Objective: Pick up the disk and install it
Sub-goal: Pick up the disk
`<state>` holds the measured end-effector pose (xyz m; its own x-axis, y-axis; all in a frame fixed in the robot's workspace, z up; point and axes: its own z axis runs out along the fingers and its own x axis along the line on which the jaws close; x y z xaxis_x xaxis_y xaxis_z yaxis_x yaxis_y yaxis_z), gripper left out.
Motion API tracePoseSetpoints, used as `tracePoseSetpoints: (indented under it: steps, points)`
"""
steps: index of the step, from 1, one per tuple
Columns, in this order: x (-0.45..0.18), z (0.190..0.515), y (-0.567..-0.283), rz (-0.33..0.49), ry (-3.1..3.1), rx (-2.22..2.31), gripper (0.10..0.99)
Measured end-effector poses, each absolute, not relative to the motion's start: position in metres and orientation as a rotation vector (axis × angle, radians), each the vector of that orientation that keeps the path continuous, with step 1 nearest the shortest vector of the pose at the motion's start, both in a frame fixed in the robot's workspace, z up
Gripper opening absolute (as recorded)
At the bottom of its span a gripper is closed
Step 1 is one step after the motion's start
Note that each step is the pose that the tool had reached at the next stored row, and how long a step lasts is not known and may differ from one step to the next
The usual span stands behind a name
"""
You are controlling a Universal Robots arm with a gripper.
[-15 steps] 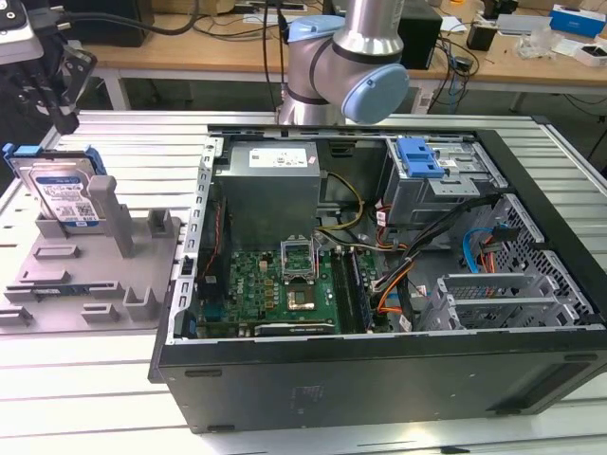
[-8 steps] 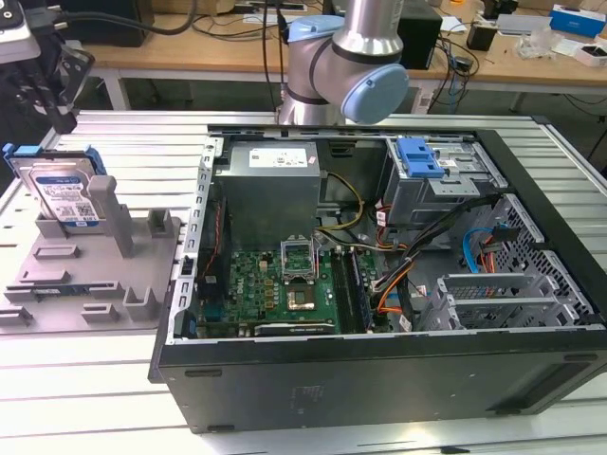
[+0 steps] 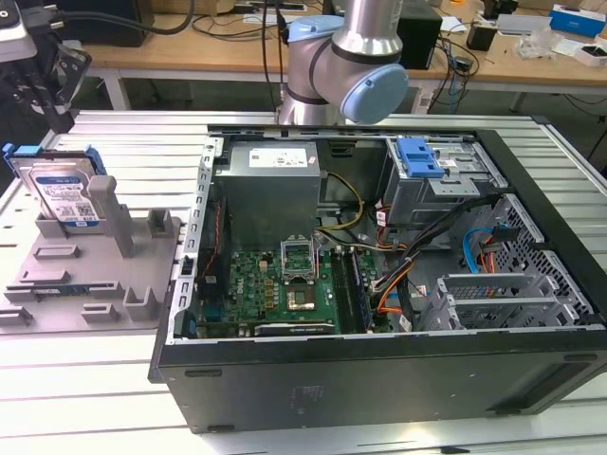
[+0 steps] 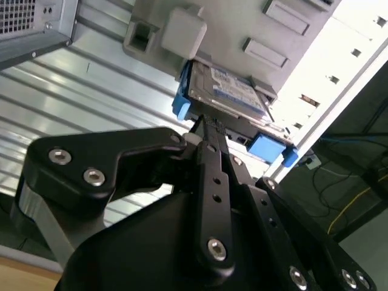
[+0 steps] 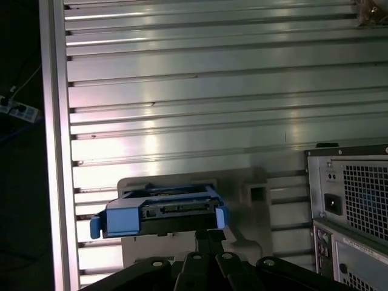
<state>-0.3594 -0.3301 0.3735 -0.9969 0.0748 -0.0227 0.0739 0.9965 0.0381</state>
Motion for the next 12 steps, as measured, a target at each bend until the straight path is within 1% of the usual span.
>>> tracePoseSetpoints:
  steps: [6,12]
  points:
    - [-0.3592,0.373,-0.33,0.061,3.123,-0.026,0.106]
    - [-0.3593,0.3722,-0.33,0.066,3.097,-0.436,0.106]
